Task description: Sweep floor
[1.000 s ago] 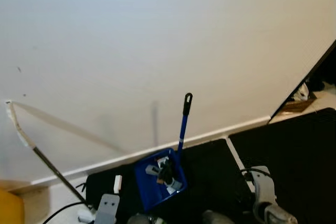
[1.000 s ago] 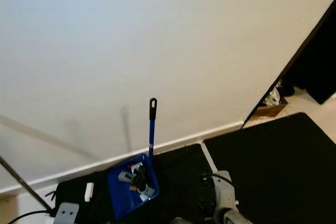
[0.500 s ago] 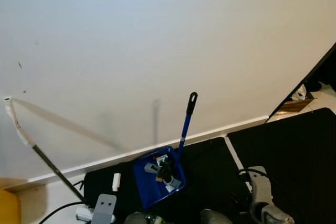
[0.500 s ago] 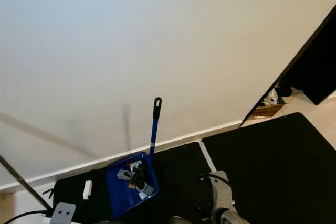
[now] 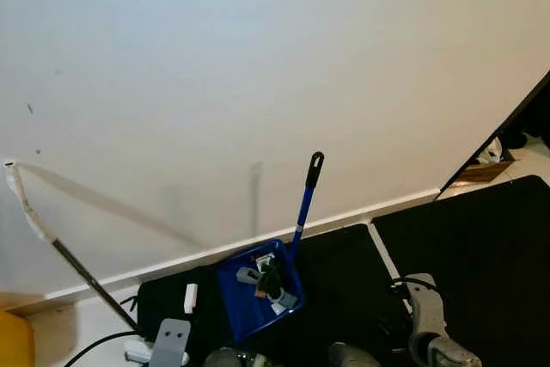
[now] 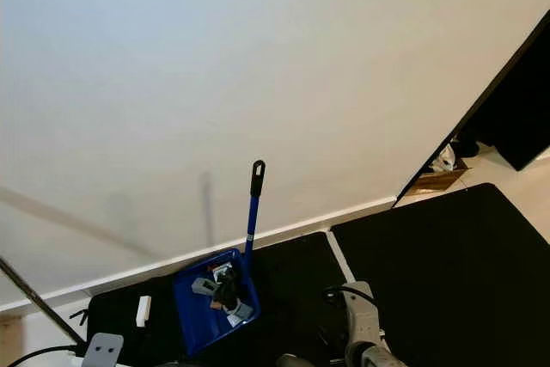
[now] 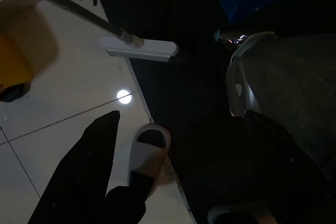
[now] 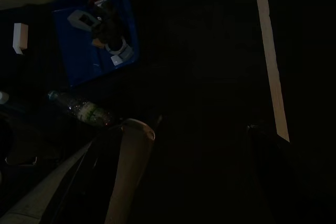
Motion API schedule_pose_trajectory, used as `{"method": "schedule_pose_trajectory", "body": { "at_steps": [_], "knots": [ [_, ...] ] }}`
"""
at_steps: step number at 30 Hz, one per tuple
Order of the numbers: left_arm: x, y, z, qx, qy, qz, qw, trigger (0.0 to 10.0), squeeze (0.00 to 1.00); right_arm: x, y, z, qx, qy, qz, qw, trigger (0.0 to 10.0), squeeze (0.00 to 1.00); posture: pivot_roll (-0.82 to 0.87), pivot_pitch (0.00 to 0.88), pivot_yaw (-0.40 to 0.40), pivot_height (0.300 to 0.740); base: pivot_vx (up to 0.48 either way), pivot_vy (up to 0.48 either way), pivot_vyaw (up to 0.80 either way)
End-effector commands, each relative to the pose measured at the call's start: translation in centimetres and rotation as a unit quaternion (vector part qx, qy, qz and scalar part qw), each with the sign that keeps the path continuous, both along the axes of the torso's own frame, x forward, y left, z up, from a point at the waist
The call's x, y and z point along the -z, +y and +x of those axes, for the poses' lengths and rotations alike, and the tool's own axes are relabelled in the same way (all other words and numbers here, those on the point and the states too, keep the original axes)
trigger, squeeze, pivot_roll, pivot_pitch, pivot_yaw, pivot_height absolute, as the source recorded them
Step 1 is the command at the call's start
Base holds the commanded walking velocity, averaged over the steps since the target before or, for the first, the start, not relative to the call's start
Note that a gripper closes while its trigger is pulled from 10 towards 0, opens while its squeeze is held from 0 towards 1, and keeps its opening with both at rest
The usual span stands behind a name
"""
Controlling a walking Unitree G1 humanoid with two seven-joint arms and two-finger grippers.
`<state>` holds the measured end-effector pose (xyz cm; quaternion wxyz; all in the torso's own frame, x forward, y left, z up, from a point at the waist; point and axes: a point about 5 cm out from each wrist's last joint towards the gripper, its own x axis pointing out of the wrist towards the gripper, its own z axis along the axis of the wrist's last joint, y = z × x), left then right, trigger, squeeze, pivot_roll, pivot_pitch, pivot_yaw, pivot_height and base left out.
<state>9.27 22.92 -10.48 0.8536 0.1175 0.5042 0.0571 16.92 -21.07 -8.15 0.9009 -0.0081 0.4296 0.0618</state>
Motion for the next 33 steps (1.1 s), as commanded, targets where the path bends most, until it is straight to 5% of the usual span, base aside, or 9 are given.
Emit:
{"method": "schedule_pose_trajectory", "body": {
  "at_steps": [1, 33],
  "knots": [
    [0.34, -0.55, -0.79, 0.004, 0.017, -0.009, 1.0, 10.0, 0.0, 0.06, -0.47, -0.31, -0.003, 0.007, -0.009, 1.0, 10.0, 0.0, 0.1, 0.035, -0.063, 0.74, 0.0, 0.0, 0.0],
    [0.37, -0.57, -1.01, 0.012, 0.019, -0.002, 1.0, 10.0, 0.0, 0.04, -0.58, -0.24, -0.008, 0.011, -0.014, 1.0, 10.0, 0.0, 0.1, 0.029, -0.068, 0.74, 0.0, 0.0, 0.0]
  ]
}}
